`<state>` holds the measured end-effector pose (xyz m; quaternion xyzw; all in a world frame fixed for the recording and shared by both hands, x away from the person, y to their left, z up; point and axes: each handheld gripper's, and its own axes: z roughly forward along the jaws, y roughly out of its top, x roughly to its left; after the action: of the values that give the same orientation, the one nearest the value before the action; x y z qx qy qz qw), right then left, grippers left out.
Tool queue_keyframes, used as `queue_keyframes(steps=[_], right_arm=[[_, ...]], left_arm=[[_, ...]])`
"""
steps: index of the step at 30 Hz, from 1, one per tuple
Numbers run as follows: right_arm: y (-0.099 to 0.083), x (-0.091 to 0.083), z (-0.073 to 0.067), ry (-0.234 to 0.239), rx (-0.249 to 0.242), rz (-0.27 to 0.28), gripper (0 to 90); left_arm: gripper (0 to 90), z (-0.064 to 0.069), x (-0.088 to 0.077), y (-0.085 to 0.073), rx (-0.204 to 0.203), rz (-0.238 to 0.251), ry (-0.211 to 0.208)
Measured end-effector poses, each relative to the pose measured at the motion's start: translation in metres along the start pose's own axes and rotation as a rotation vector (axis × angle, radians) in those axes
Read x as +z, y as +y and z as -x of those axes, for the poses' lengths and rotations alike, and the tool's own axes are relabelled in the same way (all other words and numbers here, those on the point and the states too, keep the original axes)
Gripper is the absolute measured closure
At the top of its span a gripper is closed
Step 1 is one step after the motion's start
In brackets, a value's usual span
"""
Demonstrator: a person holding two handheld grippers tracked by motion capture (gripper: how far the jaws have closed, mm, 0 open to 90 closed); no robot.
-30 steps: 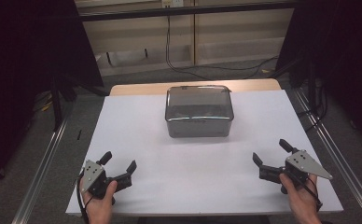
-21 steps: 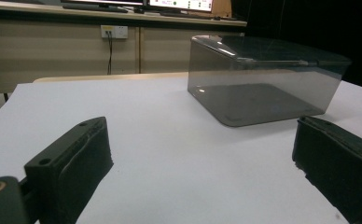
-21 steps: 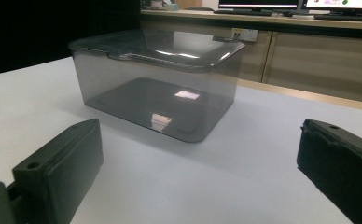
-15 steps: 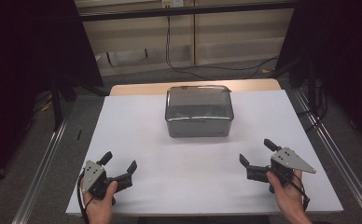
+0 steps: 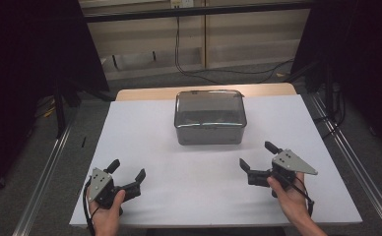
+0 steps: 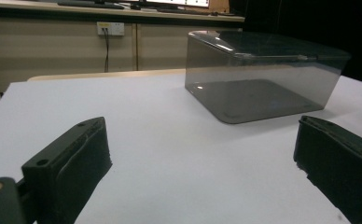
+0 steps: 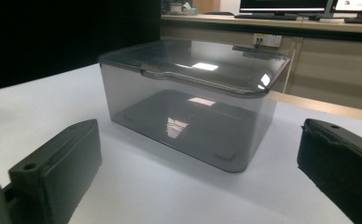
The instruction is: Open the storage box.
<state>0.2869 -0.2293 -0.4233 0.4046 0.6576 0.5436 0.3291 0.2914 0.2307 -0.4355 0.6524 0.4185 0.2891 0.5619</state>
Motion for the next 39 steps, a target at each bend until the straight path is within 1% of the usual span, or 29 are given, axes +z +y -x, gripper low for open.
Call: queue_keyframes(steps=[1,2,4,5,6,7,8,10,11,12,13,16,19,20,21,22,24,26,27,28,29,30,31,32,33,35,37,39], right_arm=[[0.001,0.004,-0.003,0.019,-0.013,0.004,0.0],[0.002,0.006,-0.005,0.028,-0.014,0.004,0.0],[0.004,0.010,-0.008,0.052,0.004,0.009,0.0],[0.005,0.012,-0.011,0.077,0.011,0.017,0.0],[0.005,0.012,-0.011,0.077,0.011,0.017,0.0],[0.007,0.017,-0.016,0.091,-0.010,0.023,0.0],[0.008,0.019,-0.018,0.098,-0.010,0.025,0.0],[0.009,0.022,-0.021,0.107,-0.009,0.030,0.0],[0.010,0.028,-0.026,0.112,-0.021,0.026,0.0],[0.010,0.028,-0.026,0.112,-0.021,0.026,0.0],[0.012,0.035,-0.031,0.130,-0.036,0.030,0.0],[0.015,0.041,-0.034,0.137,-0.059,0.028,0.0],[0.018,0.045,-0.035,0.138,-0.053,0.028,0.0],[0.020,0.048,-0.034,0.139,-0.065,0.031,0.0],[0.020,0.048,-0.034,0.139,-0.065,0.031,0.0],[0.022,0.051,-0.034,0.131,-0.080,0.030,0.0],[0.023,0.053,-0.033,0.122,-0.084,0.026,0.0],[0.025,0.055,-0.034,0.117,-0.115,0.023,0.0],[0.025,0.055,-0.034,0.117,-0.115,0.023,0.0],[0.027,0.056,-0.034,0.109,-0.136,0.023,0.0],[0.030,0.057,-0.035,0.091,-0.164,0.029,0.0],[0.030,0.057,-0.035,0.091,-0.164,0.029,0.0],[0.033,0.060,-0.035,0.071,-0.198,0.029,0.0],[0.033,0.060,-0.035,0.071,-0.198,0.029,0.0],[0.037,0.062,-0.034,0.057,-0.231,0.025,0.7],[0.039,0.064,-0.033,0.054,-0.252,0.033,1.8],[0.040,0.066,-0.033,0.037,-0.301,0.042,2.4],[0.040,0.068,-0.034,0.018,-0.339,0.039,2.4]], left_arm=[[3.4,0.000,-0.001,0.000,0.006,-0.002,0.003],[3.4,0.000,-0.001,0.000,0.006,-0.002,0.003],[3.4,0.000,-0.001,0.000,0.000,0.003,0.005],[3.4,0.000,-0.001,-0.001,-0.011,0.006,0.006],[3.4,0.000,-0.001,-0.001,-0.011,0.006,0.006],[3.5,0.000,-0.001,-0.001,-0.001,0.005,0.011],[3.4,0.000,-0.001,-0.001,-0.006,0.007,0.007],[3.5,0.000,-0.001,0.000,-0.003,0.007,0.007],[3.4,0.001,-0.001,-0.001,-0.003,0.009,0.008],[3.4,0.001,-0.001,-0.001,-0.003,0.009,0.008],[3.4,0.000,-0.002,0.000,0.000,0.009,0.007],[3.4,0.000,-0.002,0.000,-0.005,0.011,0.008],[3.4,-0.001,-0.002,-0.001,-0.009,0.007,0.006],[3.4,-0.002,-0.002,0.000,-0.011,0.006,0.009],[3.4,-0.002,-0.002,0.000,-0.011,0.006,0.009],[3.4,-0.002,-0.002,-0.001,-0.010,0.005,0.010],[3.4,-0.002,-0.002,-0.001,-0.009,0.000,0.010],[3.4,-0.001,-0.002,-0.001,-0.009,0.003,0.007],[3.4,-0.001,-0.002,-0.001,-0.009,0.003,0.007],[3.4,-0.001,-0.002,-0.001,-0.009,0.003,0.004],[3.4,-0.001,-0.002,-0.001,-0.008,0.003,0.005],[3.4,-0.001,-0.002,-0.001,-0.008,0.003,0.005],[3.4,-0.001,-0.002,-0.001,-0.007,0.004,0.004],[3.4,-0.001,-0.002,-0.001,-0.007,0.004,0.004],[3.4,-0.001,-0.003,0.000,-0.003,0.008,0.005],[3.4,-0.001,-0.002,0.000,-0.002,0.007,0.008],[3.4,-0.001,-0.002,-0.001,-0.005,0.003,0.008],[3.4,-0.001,-0.002,-0.001,-0.004,0.003,0.011]])
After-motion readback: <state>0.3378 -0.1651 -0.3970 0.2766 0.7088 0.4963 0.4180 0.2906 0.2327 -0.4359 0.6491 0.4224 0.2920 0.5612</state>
